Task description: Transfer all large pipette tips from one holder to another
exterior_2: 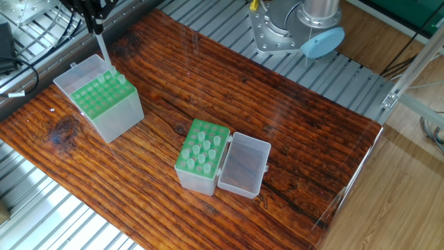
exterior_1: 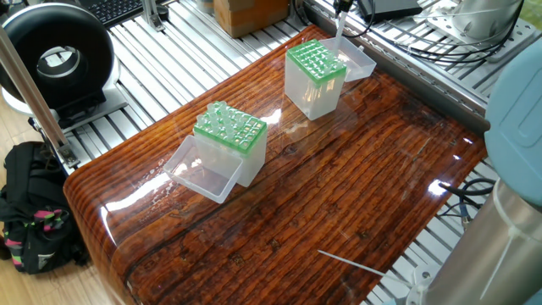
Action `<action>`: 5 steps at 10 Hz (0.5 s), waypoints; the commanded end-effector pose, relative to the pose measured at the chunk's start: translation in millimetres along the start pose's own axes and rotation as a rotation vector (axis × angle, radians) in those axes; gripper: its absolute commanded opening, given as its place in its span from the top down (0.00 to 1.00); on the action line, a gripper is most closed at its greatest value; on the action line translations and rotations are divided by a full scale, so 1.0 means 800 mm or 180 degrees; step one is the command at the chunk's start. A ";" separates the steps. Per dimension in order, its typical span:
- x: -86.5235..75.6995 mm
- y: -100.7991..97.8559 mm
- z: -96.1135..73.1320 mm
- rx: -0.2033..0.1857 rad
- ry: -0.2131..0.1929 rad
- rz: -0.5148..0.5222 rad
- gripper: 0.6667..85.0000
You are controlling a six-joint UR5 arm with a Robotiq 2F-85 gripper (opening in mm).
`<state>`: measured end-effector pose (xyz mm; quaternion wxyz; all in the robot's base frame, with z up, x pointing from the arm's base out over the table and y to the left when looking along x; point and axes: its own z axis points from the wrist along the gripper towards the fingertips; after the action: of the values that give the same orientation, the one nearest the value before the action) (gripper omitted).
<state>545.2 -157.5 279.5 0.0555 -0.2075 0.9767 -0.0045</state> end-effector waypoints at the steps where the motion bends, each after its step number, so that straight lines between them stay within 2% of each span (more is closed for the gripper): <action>1: -0.003 0.001 0.000 -0.0028 -0.0042 -0.0003 0.94; 5: -0.008 0.001 0.000 -0.0035 -0.0061 -0.0002 0.94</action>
<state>547.8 -157.1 278.5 0.0579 -0.2084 0.9763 -0.0023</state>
